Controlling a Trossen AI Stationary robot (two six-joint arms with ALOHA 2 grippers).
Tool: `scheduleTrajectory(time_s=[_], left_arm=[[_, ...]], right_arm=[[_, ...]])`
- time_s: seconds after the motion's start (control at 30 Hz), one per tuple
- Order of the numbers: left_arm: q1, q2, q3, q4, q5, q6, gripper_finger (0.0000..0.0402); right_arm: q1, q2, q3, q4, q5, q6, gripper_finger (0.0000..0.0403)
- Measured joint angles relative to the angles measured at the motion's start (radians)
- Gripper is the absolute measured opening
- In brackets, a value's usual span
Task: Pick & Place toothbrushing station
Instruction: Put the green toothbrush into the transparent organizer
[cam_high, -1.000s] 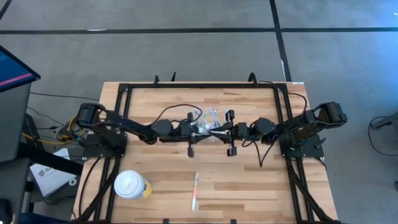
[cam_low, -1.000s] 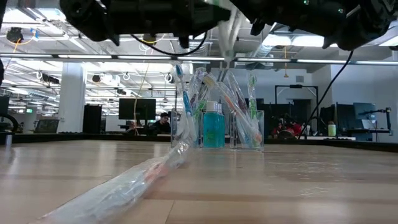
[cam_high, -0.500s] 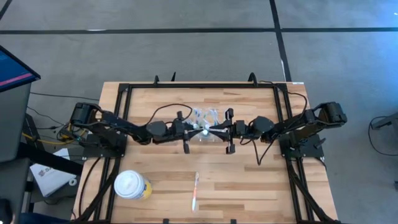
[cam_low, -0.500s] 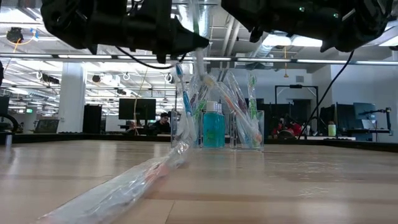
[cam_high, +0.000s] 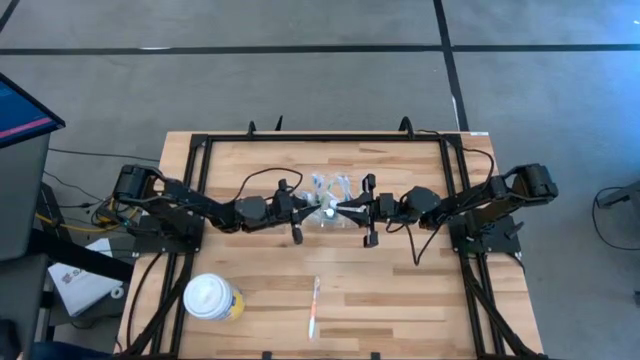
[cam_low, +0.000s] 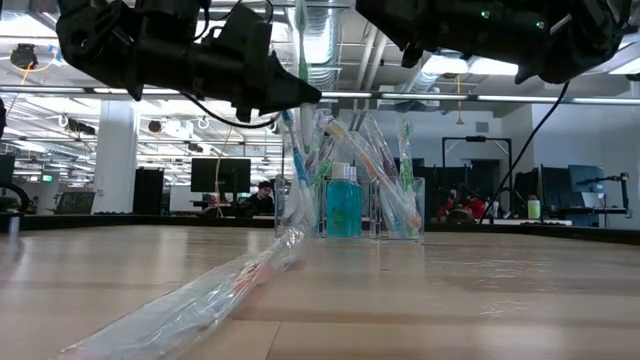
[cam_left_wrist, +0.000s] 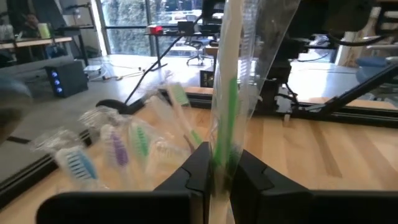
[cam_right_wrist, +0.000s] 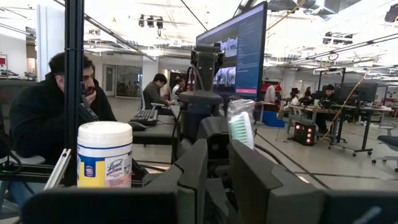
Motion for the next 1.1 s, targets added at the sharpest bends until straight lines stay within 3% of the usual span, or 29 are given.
scheduleTrajectory(time_s=[0.6, 1.1], left_arm=[[0.017, 0.005, -0.007, -0.047, -0.049, -0.103, 0.0025], [0.023, 0.160, -0.006, 0.032, -0.047, -0.191, 0.0027]], right_arm=[[0.000, 0.000, 0.000, -0.001, 0.000, 0.000, 0.0060], [0.000, 0.000, 0.000, -0.001, 0.000, -0.003, 0.0060]])
